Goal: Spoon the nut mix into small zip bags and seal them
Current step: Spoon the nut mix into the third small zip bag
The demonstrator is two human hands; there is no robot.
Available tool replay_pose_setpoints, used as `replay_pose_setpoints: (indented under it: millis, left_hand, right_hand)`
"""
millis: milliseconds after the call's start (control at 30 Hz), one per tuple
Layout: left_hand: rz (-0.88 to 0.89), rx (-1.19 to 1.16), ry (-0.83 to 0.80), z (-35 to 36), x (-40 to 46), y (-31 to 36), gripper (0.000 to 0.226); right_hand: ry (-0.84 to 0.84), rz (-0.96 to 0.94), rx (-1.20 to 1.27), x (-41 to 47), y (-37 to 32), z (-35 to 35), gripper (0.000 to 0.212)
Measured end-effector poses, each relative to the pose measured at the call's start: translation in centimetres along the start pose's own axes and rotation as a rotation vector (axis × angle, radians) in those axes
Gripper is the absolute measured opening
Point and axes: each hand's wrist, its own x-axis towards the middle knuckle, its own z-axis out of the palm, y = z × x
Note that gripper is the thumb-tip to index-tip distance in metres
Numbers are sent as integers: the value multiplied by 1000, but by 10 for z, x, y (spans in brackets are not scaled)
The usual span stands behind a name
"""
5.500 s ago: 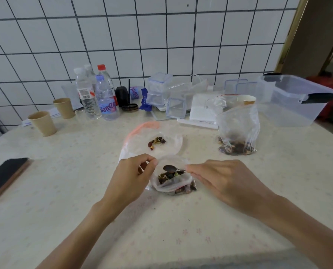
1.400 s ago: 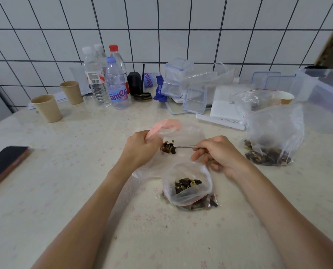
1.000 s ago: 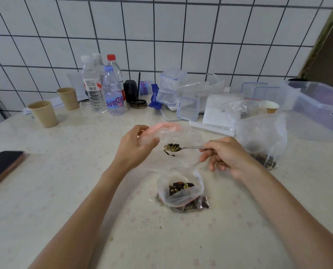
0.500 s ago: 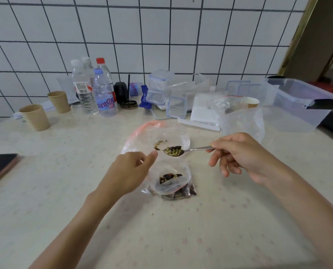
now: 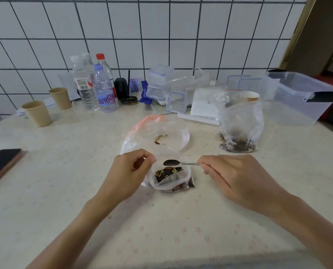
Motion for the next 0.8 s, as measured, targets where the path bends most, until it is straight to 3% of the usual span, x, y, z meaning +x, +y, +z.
replay_pose_setpoints:
  millis: [67, 267, 400, 467, 633, 800]
  left_hand:
    - [-4, 34, -3, -1, 3, -3, 21]
    - [-59, 74, 21, -4, 15, -9, 32]
    - [-57, 346, 337, -10, 43, -14, 48]
    - [-106, 394, 409, -9, 58, -20, 63]
    - [-353, 385, 194, 5, 86, -32, 108]
    - [-387, 390, 146, 12, 95, -48, 97]
  right_hand:
    - [42, 120, 102, 1, 4, 3, 28]
    - [110, 563, 713, 13, 22, 20, 21]
    - [109, 776, 880, 32, 35, 34, 22]
    - [109, 844, 909, 44, 38, 43, 24]
    - [55, 884, 791, 66, 39, 66, 28]
    - [-56, 774, 544, 74, 40, 81, 26]
